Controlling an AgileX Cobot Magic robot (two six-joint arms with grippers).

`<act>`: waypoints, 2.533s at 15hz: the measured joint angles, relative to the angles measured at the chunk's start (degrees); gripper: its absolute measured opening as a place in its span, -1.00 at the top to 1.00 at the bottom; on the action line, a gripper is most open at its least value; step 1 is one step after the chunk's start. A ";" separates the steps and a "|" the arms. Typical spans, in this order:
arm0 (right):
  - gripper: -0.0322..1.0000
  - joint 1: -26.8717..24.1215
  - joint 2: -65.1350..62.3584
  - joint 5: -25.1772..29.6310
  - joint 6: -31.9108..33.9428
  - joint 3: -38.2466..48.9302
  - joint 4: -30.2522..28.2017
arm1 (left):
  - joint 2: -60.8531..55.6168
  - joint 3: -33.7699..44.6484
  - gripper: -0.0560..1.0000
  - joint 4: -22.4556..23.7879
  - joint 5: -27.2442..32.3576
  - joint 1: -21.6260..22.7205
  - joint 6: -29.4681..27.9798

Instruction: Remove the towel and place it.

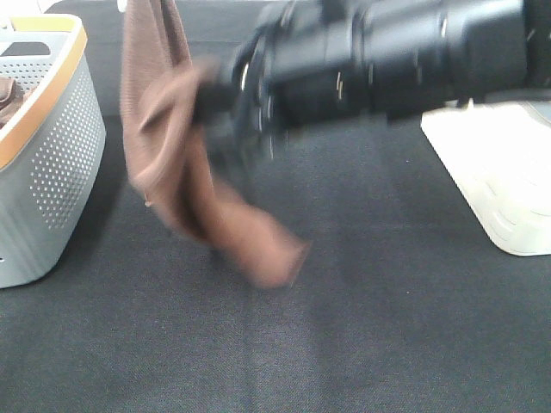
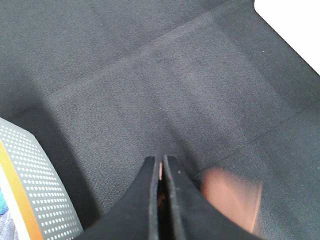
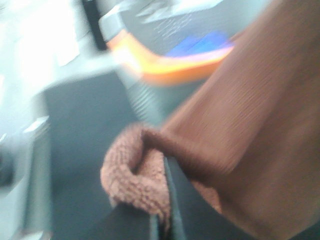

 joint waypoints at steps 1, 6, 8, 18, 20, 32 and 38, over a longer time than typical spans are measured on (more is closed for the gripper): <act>0.94 0.11 0.80 0.23 9.57 0.00 -9.91 | 0.00 0.00 0.89 -0.06 0.00 0.00 0.00; 0.94 0.11 1.03 -9.45 66.35 -1.95 -60.22 | 0.00 0.00 0.89 0.74 0.23 0.00 0.00; 0.94 0.11 1.03 -8.94 87.72 -5.21 -84.11 | 0.00 0.00 0.89 3.84 1.09 0.00 0.00; 0.94 -0.69 7.73 -0.34 134.47 -31.00 -158.94 | 5.04 0.00 0.89 10.14 -22.80 12.20 -2.18; 0.94 -3.95 11.92 -2.92 139.11 -35.81 -166.33 | 7.39 0.00 0.89 11.06 -32.31 12.78 -2.18; 0.94 -17.88 26.47 -22.12 150.00 -22.57 -148.40 | 23.95 -0.06 0.89 1.89 -17.59 13.75 -1.03; 0.94 -16.73 22.40 -4.53 96.14 -20.40 -96.37 | 23.95 -0.06 0.89 -7.22 1.09 13.75 1.66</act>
